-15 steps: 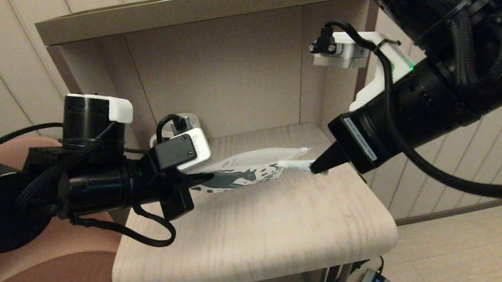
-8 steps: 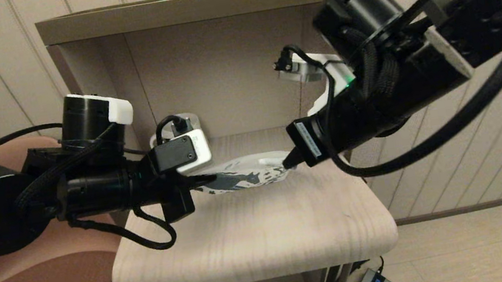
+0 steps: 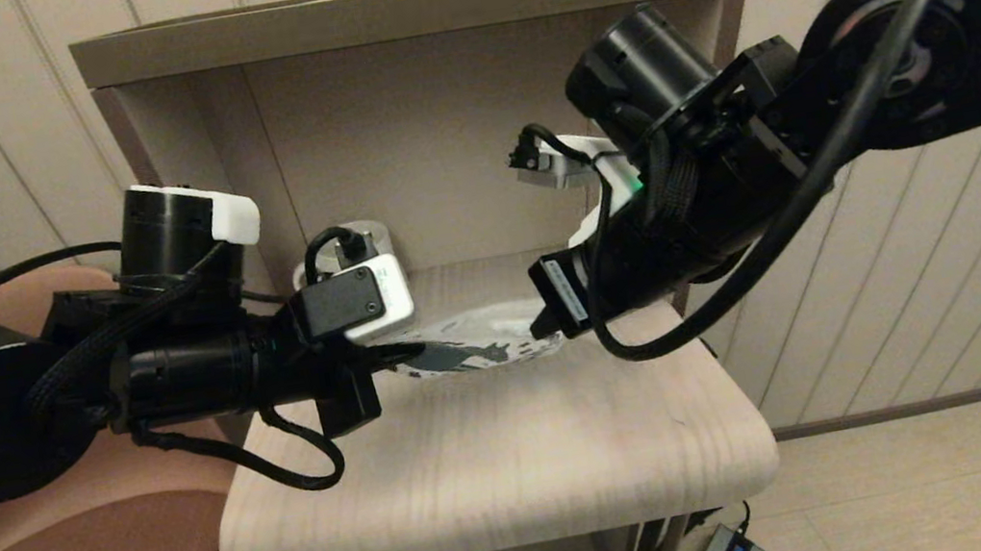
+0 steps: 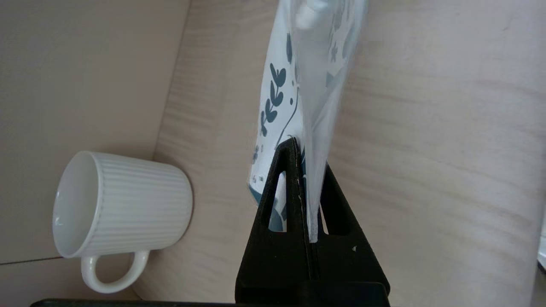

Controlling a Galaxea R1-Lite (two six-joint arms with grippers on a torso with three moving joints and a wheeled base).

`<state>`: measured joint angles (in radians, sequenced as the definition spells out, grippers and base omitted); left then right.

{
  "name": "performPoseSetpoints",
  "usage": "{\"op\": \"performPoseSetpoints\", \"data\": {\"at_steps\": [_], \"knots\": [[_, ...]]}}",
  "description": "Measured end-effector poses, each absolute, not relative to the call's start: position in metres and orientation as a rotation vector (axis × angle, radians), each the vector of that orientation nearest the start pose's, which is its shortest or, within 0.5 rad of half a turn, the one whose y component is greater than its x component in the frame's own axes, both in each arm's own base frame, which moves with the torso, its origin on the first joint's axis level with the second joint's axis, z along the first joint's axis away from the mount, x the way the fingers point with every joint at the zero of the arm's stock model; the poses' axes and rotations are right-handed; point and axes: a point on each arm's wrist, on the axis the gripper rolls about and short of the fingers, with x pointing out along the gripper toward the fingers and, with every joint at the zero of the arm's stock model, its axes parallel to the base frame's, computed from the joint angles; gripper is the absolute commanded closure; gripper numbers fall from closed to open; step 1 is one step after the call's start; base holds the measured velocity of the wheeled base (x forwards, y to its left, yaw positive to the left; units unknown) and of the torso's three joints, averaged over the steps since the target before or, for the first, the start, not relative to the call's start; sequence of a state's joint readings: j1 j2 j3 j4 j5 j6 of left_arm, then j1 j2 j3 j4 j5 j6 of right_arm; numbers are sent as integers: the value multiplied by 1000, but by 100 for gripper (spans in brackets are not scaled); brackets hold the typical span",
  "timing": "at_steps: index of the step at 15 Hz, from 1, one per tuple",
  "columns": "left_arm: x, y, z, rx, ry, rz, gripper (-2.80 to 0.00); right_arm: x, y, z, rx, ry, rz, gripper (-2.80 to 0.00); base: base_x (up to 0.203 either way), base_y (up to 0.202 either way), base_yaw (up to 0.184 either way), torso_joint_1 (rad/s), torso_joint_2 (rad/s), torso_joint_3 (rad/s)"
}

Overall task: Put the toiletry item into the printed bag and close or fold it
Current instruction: Place the toothpaste in the storage bag, then hand it to the other hand

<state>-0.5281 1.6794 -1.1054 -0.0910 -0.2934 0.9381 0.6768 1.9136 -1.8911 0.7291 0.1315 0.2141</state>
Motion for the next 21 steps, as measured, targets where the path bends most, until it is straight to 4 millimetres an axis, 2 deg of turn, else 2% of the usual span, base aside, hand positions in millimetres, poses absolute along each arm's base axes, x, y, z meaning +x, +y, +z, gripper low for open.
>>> {"op": "performPoseSetpoints", "data": {"at_steps": [6,8,10,13,15,17,21], "knots": [[264,-161,218,923,84,-980,0,271,224,285,-28,803,658,-280,0,0,0,0,0,0],[263,-161,220,906,80,-995,0,267,221,292,-22,786,661,-280,0,0,0,0,0,0],[261,-162,221,844,67,-1053,0,251,211,312,-8,728,681,-280,0,0,0,0,0,0],[263,-160,224,754,98,-1052,0,216,188,348,18,618,720,-280,0,0,0,0,0,0],[264,-159,224,680,129,-1055,0,203,174,356,25,592,720,-280,0,0,0,0,0,0],[267,-153,224,615,153,-1063,0,203,158,355,28,590,693,-280,0,0,0,0,0,0],[277,-140,228,383,241,-1058,0,221,125,334,42,555,710,-280,0,0,0,0,0,0]]}}
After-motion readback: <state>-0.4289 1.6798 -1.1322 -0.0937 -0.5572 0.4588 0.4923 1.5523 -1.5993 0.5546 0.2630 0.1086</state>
